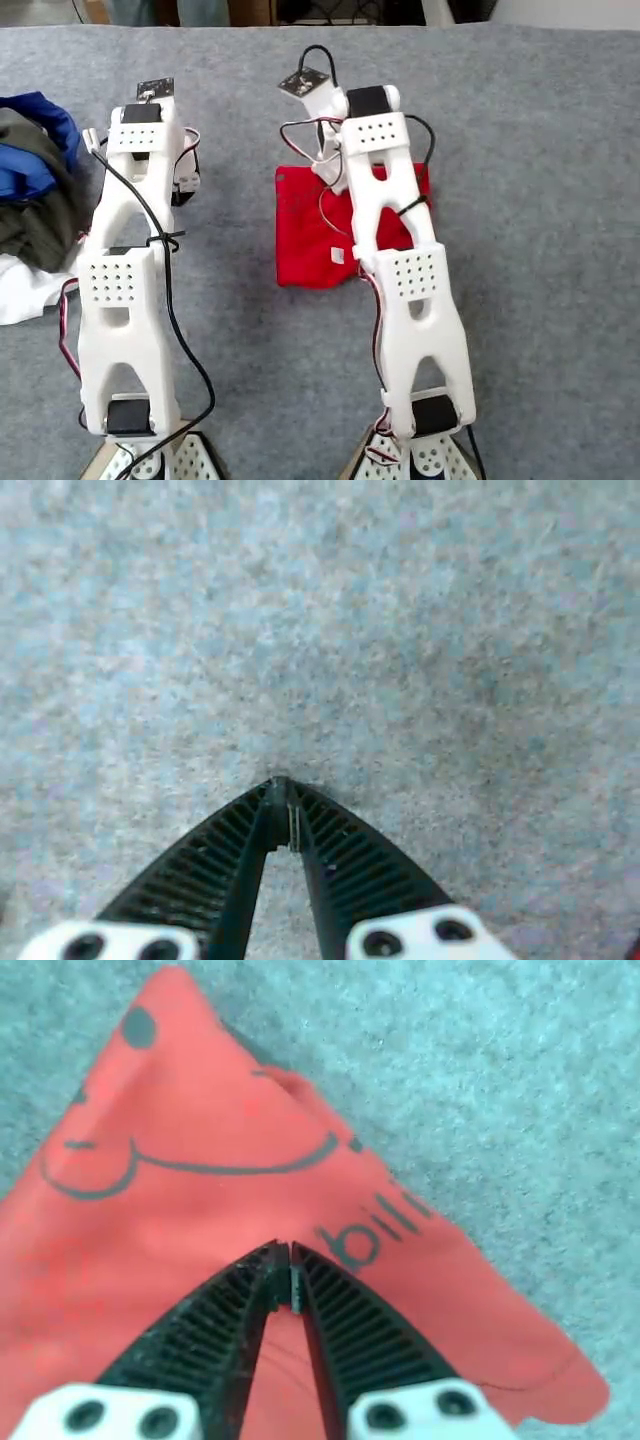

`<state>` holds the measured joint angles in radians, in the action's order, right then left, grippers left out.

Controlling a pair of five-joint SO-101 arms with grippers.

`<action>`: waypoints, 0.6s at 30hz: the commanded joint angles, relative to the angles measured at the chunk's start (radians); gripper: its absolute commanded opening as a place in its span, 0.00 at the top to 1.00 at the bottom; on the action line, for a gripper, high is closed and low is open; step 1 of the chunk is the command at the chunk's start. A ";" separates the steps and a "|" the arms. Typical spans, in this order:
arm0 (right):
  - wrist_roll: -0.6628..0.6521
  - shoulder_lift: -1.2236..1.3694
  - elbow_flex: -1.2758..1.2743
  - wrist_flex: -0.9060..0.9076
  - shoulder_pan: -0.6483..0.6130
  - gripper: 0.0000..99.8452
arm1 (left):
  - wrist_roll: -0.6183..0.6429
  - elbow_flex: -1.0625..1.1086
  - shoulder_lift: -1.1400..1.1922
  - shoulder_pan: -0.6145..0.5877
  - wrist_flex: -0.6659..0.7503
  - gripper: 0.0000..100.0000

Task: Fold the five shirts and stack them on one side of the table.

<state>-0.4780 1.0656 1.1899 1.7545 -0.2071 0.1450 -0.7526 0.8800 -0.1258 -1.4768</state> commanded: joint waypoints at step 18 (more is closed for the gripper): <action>0.003 -0.263 -0.364 0.011 0.100 0.99 | 0.002 -0.025 -0.072 0.001 0.009 0.97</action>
<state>-0.4780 0.8953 0.8800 1.7561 -0.1672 0.1450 -0.7526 0.8800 -0.1258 -1.4768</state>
